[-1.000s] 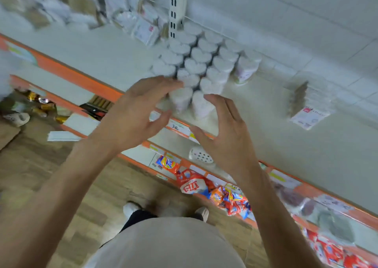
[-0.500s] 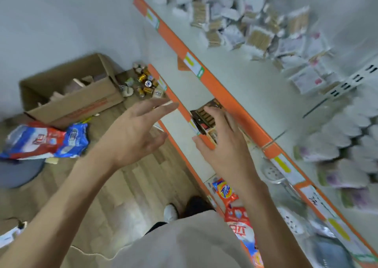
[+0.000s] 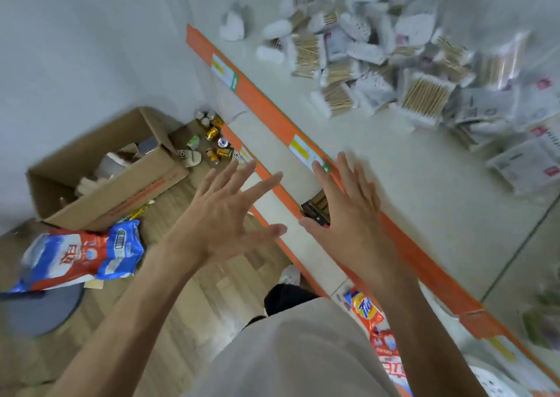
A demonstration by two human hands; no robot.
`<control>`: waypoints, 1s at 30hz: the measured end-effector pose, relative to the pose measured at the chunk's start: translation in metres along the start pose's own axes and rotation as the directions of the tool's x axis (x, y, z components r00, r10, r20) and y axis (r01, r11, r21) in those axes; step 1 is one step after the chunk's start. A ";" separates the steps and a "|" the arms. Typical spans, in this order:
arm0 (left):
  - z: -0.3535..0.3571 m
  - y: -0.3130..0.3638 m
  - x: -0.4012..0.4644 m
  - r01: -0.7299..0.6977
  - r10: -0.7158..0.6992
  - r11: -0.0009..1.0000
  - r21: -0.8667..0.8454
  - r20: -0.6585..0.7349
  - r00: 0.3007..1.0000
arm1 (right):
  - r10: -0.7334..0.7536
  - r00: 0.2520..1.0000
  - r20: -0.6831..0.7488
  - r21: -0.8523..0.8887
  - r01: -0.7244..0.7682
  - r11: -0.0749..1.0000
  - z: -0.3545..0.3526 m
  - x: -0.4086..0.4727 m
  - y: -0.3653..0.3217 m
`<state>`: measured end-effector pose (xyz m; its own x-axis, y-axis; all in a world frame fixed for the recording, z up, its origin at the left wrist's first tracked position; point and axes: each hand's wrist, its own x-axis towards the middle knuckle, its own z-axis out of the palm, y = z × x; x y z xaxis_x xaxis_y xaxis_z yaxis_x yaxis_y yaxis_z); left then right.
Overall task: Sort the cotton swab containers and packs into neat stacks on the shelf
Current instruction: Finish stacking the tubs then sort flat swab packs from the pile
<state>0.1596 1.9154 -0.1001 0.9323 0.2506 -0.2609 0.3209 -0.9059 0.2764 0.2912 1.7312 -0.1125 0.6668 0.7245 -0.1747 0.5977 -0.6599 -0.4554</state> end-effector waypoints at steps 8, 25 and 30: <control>-0.035 -0.019 0.103 -0.125 0.119 0.988 0.090 0.078 0.990 | 0.148 0.989 -0.020 0.056 -0.147 0.988 -0.027 0.075 0.006; -0.098 -0.093 0.302 -0.594 0.580 0.804 -0.008 -0.209 0.787 | 0.510 0.775 -0.373 0.132 -0.500 0.856 -0.007 0.198 -0.027; -0.072 -0.090 0.327 -0.620 0.593 0.784 0.025 -0.327 0.736 | 0.575 0.676 -0.461 0.210 -0.547 0.811 0.002 0.214 -0.042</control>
<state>0.4480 2.1035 -0.1439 0.9309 -0.2412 0.2742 -0.3311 -0.8742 0.3551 0.4084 1.9144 -0.1329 0.9996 0.0181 0.0228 0.0265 -0.8890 -0.4571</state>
